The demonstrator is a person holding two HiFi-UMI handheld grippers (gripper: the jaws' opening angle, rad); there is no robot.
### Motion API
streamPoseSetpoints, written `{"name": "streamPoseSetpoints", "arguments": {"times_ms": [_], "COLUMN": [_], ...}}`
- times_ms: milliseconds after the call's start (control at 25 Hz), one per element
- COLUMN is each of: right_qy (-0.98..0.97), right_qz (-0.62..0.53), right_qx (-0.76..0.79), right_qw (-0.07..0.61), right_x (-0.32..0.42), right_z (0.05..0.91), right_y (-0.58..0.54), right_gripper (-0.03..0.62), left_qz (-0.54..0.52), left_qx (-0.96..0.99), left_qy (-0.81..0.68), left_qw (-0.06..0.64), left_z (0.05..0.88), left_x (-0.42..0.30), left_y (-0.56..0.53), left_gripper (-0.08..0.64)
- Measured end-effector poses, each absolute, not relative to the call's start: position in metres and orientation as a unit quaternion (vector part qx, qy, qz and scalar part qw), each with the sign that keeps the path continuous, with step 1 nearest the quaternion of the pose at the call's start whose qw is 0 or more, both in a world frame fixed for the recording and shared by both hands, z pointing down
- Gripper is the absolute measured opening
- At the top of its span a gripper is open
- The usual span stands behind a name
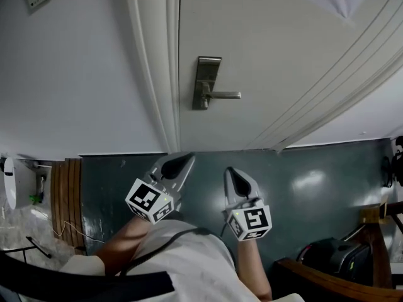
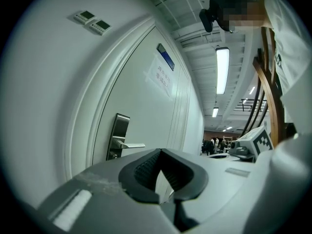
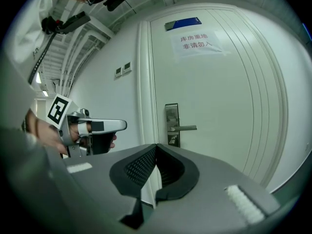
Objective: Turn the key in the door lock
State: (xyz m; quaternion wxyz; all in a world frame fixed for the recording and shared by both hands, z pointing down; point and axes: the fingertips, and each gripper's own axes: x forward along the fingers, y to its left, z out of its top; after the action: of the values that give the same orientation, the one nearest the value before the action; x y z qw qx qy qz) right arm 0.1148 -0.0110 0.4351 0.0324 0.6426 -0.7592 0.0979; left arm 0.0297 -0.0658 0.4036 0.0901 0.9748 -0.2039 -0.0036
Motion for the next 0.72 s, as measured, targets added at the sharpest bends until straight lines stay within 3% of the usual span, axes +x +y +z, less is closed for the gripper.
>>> {"name": "streamPoseSetpoints", "arguments": {"times_ms": [720], "right_qy": [-0.743], "right_qz": [0.102], "right_qx": [0.660], "right_qw": [0.045], "right_x": [0.087], "right_z": [0.437], "right_y": [-0.128], "right_gripper": [0.008], "left_qz": [-0.005], "left_qx": [0.978], "left_qy": [-0.181], "left_qw": [0.105], "left_z": [0.410], "left_x": [0.004], "left_y": [-0.183], "left_gripper": [0.005]}}
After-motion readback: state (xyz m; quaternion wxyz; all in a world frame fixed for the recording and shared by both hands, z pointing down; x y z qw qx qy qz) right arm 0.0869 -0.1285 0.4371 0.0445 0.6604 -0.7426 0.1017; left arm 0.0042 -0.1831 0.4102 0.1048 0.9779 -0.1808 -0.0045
